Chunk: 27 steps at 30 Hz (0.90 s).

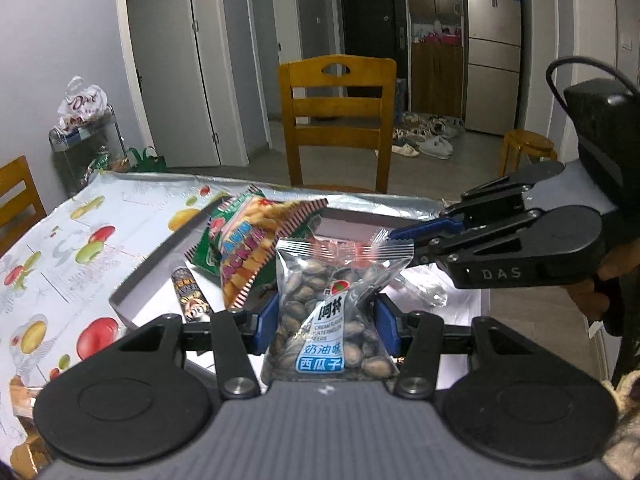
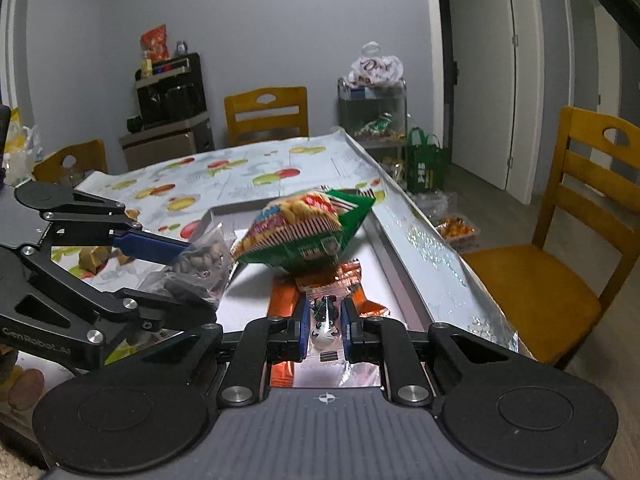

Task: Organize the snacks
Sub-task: 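Carry the seed bag with the left tool while the right tool carries the candy to the tray, then open the left tool to drop the seed bag while the right tool drops the candy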

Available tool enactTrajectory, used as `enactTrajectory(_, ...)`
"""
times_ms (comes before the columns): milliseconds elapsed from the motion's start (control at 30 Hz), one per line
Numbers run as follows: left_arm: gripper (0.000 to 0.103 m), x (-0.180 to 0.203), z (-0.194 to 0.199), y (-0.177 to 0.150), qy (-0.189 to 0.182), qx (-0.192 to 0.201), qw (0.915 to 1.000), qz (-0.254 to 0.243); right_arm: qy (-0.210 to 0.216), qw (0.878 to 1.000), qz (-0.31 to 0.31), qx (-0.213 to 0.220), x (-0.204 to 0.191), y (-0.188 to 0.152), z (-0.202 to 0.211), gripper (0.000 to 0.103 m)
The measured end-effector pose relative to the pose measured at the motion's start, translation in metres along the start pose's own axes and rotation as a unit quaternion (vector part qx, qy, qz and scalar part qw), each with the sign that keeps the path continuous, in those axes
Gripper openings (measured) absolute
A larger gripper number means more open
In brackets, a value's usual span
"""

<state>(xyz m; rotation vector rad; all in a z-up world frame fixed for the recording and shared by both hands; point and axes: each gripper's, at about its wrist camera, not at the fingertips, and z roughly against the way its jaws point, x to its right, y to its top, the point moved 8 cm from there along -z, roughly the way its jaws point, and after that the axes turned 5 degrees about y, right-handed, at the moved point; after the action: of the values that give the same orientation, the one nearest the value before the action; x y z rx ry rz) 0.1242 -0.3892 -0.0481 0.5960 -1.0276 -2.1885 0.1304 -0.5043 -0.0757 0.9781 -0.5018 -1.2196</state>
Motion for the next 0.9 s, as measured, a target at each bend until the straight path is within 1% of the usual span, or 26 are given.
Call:
enactTrajectory(233, 0.049, -0.0012, -0.0078, -0.0039, -0.003, -0.007, 1.0, -0.004, 0.004, 1.0, 0.003, -0.007, -0.0054, 0.0007, -0.0035, 0.018)
enactTrajectory(367, 0.049, -0.0016, 0.0003, -0.003, -0.009, 0.001, 1.0, -0.001, 0.004, 1.0, 0.006, -0.006, -0.0066, 0.0033, -0.004, 0.018)
enactTrajectory(500, 0.049, -0.0023, -0.0026, -0.0041, 0.008, 0.003, 0.9999, -0.014, 0.001, 1.0, 0.008, -0.007, -0.0079, 0.0025, -0.004, 0.018)
enactTrajectory(900, 0.051, -0.0025, 0.0012, -0.0056, 0.006, 0.013, 0.9998, -0.015, -0.007, 1.0, 0.001, -0.016, -0.0048, -0.0011, -0.0079, 0.018)
